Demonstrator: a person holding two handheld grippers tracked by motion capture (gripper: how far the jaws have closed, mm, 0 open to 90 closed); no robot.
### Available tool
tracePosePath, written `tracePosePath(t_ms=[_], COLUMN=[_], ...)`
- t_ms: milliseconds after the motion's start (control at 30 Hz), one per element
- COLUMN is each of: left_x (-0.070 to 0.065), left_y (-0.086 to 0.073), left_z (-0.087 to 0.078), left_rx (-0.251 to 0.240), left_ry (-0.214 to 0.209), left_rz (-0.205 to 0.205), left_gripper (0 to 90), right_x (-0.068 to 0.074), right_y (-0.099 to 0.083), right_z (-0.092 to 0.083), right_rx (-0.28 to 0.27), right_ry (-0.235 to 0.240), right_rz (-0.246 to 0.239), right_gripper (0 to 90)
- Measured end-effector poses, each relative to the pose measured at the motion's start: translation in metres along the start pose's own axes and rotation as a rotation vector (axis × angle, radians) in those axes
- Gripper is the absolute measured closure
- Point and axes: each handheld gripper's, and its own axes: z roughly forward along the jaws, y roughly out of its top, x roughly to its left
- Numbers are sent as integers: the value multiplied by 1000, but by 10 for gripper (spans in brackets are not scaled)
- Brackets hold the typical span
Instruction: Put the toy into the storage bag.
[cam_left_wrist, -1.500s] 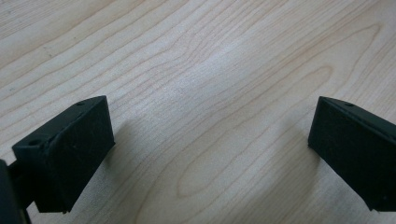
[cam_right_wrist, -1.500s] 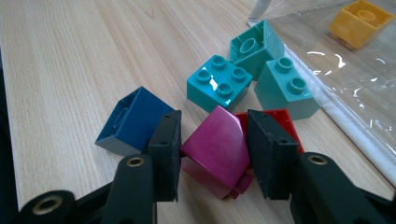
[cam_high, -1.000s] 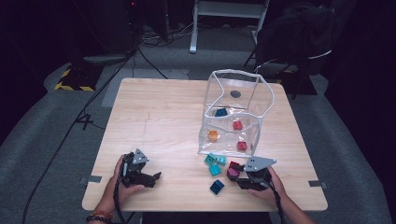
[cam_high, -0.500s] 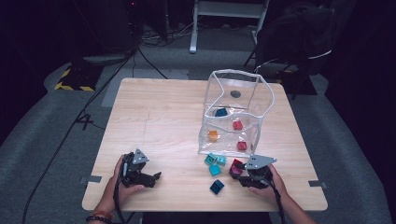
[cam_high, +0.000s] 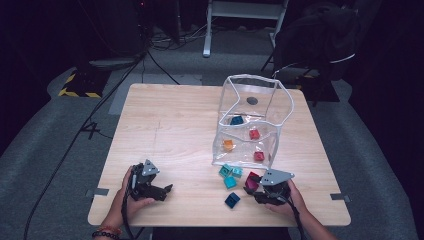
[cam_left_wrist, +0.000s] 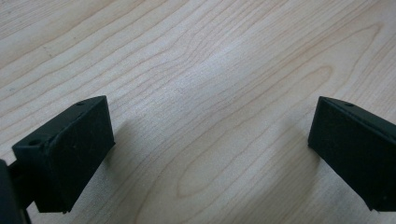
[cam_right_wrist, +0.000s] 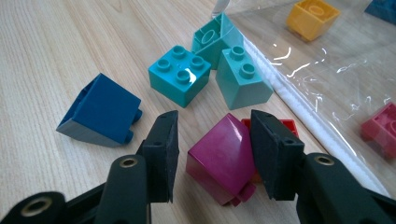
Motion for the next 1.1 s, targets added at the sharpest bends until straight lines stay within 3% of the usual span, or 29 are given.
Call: tracePosePath(t_ms=[200, 367, 900, 1100], left_x=[0, 0, 0, 0], left_y=[0, 0, 0, 0], left_z=[0, 0, 0, 0], left_rx=[0, 0, -1, 0], left_ry=[0, 0, 0, 0], left_rz=[0, 0, 0, 0], left_gripper=[6, 6, 6, 6], right_x=[5, 8, 6, 5], right_y=[1, 3, -9, -11], right_z=[-1, -4, 7, 9], right_rx=[-15, -42, 21, 12], right_ry=[4, 35, 62, 59], right_rz=[-21, -43, -73, -74], right_gripper=[559, 559, 577, 587])
